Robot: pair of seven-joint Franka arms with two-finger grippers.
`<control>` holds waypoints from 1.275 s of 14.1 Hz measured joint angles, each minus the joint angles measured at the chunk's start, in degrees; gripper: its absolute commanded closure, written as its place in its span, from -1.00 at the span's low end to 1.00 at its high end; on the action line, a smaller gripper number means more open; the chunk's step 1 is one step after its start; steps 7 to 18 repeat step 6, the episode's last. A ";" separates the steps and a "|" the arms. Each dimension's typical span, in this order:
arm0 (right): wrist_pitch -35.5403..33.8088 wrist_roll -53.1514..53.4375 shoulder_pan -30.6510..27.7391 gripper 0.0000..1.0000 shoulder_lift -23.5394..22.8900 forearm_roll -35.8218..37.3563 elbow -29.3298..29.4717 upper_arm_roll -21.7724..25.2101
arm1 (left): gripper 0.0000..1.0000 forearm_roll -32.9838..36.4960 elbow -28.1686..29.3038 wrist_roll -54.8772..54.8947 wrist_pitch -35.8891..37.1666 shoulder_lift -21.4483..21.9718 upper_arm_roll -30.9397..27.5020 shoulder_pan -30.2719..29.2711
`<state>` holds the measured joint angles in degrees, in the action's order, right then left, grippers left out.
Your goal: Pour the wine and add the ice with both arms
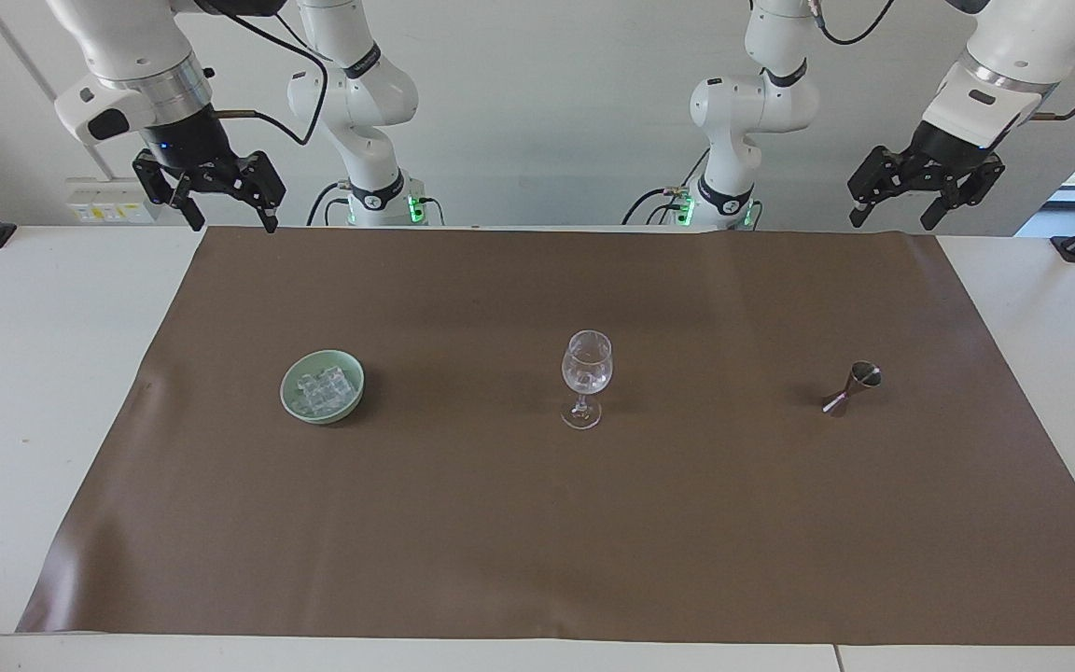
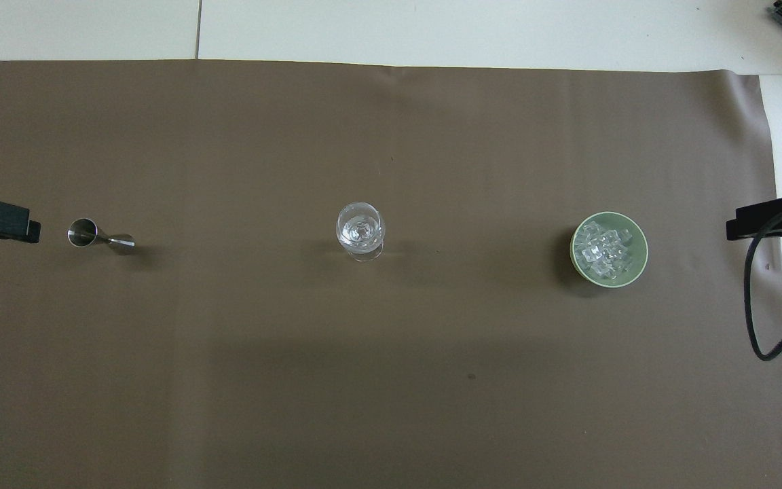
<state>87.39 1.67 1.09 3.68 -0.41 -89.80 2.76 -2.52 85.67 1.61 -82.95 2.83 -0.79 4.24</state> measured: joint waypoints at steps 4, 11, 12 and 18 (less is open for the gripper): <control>-0.32 0.00 0.00 -1.00 0.09 0.00 -0.18 0.12 | -1.00 0.00 0.02 1.10 0.03 0.00 -0.02 0.00; -0.32 0.00 0.00 -1.00 0.09 0.00 -0.19 0.24 | -1.00 0.00 0.05 1.14 0.04 0.00 -0.04 0.00; -0.32 0.00 0.00 -1.00 0.09 0.00 -0.19 0.24 | -1.00 0.00 0.05 1.14 0.04 0.00 -0.04 0.00; -0.32 0.00 0.00 -1.00 0.09 0.00 -0.19 0.24 | -1.00 0.00 0.05 1.14 0.04 0.00 -0.04 0.00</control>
